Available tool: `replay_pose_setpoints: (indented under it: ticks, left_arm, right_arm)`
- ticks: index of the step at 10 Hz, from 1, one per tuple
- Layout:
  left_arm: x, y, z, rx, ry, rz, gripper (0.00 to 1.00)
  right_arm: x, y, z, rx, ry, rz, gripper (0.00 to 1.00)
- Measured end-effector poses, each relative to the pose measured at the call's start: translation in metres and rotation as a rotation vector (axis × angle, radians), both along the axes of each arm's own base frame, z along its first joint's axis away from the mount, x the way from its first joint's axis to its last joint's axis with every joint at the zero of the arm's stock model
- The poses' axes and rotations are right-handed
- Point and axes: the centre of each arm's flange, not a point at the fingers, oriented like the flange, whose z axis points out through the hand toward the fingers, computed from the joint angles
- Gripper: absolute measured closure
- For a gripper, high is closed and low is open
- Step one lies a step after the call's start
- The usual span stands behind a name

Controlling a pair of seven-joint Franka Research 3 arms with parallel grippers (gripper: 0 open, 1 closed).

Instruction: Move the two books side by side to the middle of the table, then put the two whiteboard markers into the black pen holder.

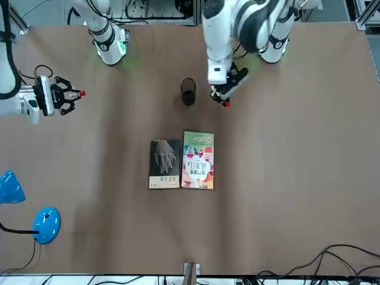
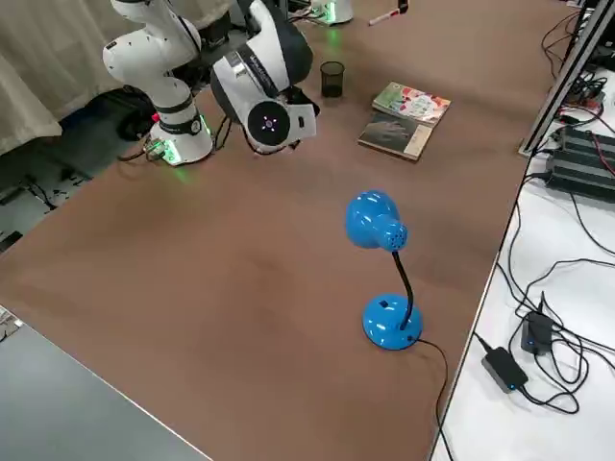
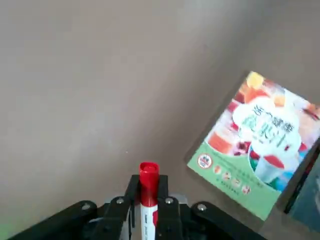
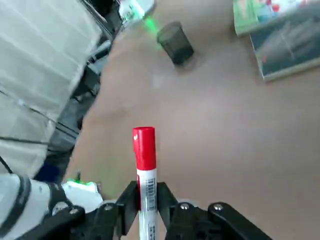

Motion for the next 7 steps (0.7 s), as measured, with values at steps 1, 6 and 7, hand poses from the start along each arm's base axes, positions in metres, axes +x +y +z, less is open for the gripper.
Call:
replay_pose_setpoints:
  ticks: [1,6,7]
  left_arm:
    - [-0.010,-0.014,-0.003,0.012,-0.011,-0.049,0.82]
    - [-0.099,-0.091,-0.028,0.095,-0.076,-0.344,0.82]
    - [-0.118,-0.107,-0.046,0.109,-0.067,-0.391,0.82]
  right_arm:
    - [0.006,0.016,0.011,0.050,-0.004,0.015,0.78]
    - [0.020,0.092,0.029,0.244,0.003,0.069,0.78]
    - [0.022,0.108,0.028,0.270,0.007,0.081,0.78]
